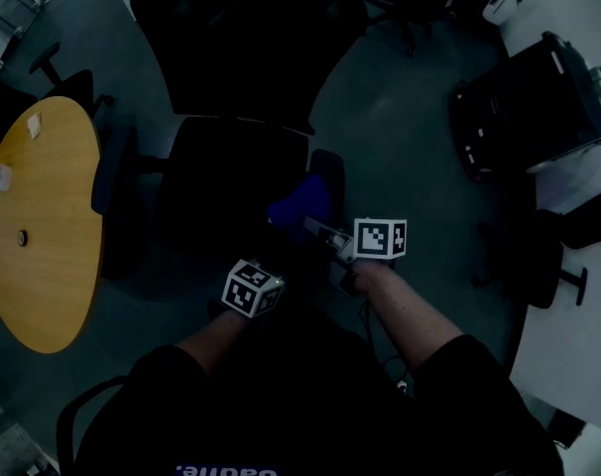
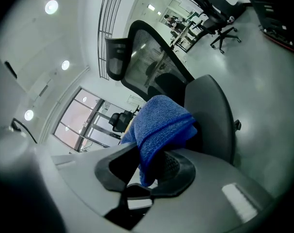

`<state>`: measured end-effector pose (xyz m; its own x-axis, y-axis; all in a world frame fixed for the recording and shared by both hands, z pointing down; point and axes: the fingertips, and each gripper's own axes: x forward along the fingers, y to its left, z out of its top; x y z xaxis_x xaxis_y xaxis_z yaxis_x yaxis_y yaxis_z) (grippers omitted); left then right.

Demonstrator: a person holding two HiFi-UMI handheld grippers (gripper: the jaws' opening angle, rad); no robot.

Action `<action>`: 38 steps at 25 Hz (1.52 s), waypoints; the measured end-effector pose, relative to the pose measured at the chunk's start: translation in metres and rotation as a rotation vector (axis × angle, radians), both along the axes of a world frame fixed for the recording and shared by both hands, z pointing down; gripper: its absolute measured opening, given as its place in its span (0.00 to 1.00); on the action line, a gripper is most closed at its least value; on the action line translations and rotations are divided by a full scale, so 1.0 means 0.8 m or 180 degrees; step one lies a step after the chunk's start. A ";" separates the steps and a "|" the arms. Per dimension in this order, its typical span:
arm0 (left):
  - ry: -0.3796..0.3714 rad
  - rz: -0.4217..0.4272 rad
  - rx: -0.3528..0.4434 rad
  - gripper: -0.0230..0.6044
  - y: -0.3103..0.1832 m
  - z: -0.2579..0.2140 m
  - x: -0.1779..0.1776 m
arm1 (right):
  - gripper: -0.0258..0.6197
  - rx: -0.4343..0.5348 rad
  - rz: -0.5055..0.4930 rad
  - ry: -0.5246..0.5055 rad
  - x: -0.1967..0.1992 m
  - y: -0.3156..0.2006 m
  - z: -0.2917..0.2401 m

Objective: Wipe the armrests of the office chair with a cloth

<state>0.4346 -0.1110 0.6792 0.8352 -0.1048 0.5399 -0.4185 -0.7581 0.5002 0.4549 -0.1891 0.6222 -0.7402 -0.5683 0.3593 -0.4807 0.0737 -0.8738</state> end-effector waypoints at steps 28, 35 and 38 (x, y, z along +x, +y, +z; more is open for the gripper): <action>-0.0168 0.0438 -0.0020 0.06 0.011 0.006 0.012 | 0.17 0.0352 0.1131 -0.0138 0.200 -0.106 -0.035; -0.0206 0.0502 -0.0047 0.06 0.003 0.001 0.019 | 0.17 0.0182 0.1139 -0.0347 0.185 -0.071 -0.003; -0.0231 0.0529 -0.0022 0.06 0.003 0.003 0.022 | 0.17 0.0121 0.1104 -0.0388 0.177 -0.045 0.004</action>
<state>0.4525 -0.1083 0.6819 0.7995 0.0354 0.5997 -0.3229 -0.8165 0.4787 0.5965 -0.2247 0.6256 -0.5374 -0.8041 0.2543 -0.3755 -0.0418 -0.9259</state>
